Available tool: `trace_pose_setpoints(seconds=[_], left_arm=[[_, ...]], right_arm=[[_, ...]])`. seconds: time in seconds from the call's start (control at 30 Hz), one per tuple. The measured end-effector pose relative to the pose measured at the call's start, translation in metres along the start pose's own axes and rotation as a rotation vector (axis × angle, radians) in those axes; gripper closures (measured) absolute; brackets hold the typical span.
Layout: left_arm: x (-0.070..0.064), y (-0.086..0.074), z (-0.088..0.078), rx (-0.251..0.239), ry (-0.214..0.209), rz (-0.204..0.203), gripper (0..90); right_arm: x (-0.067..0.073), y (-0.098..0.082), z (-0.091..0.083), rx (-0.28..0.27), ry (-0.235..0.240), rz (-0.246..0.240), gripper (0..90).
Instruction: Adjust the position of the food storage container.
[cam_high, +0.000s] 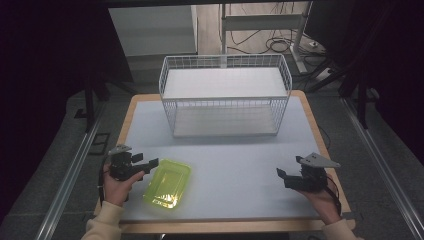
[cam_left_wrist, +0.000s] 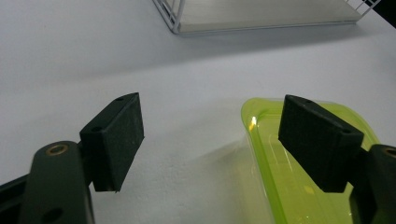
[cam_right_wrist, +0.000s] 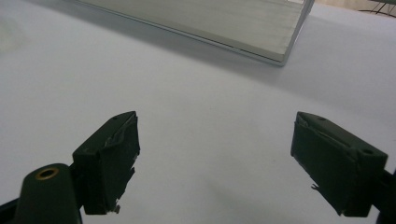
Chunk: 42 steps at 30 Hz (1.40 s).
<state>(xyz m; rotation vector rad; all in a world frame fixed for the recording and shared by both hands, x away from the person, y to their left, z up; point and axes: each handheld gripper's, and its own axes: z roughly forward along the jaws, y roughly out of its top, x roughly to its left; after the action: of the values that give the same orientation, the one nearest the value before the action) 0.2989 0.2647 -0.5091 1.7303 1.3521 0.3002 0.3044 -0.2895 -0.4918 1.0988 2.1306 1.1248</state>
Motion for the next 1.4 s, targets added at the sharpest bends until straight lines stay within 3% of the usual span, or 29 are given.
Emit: trace_pose_setpoints(seconds=[0.33, 0.77, 0.9, 0.93, 0.97, 1.17, 1.4], left_arm=[[-0.006, -0.003, -0.01, -0.007, -0.012, 0.03, 21.8], [-0.01, 0.004, -0.018, -0.018, -0.036, 0.021, 22.7], [-0.015, 0.007, -0.021, 0.004, -0.067, 0.029, 25.3], [-0.019, 0.008, -0.024, 0.012, -0.104, 0.038, 25.8], [-0.022, 0.009, -0.026, 0.017, -0.11, 0.049, 26.0], [-0.034, 0.011, -0.036, 0.024, -0.093, 0.085, 28.2], [-0.041, 0.012, -0.04, 0.03, -0.105, 0.089, 29.3]], right_arm=[[0.0, 0.002, 0.0, -0.002, -0.006, 0.016, 17.6], [0.002, 0.0, -0.001, -0.001, -0.01, 0.017, 18.5], [-0.001, -0.002, -0.002, 0.002, -0.012, 0.031, 18.6], [-0.001, -0.002, -0.003, 0.005, -0.013, 0.03, 18.6], [-0.001, -0.003, -0.003, 0.005, -0.013, 0.027, 18.6], [0.003, -0.003, -0.003, 0.007, -0.005, 0.025, 18.6], [0.003, -0.002, -0.001, 0.01, 0.0, 0.02, 18.6]])
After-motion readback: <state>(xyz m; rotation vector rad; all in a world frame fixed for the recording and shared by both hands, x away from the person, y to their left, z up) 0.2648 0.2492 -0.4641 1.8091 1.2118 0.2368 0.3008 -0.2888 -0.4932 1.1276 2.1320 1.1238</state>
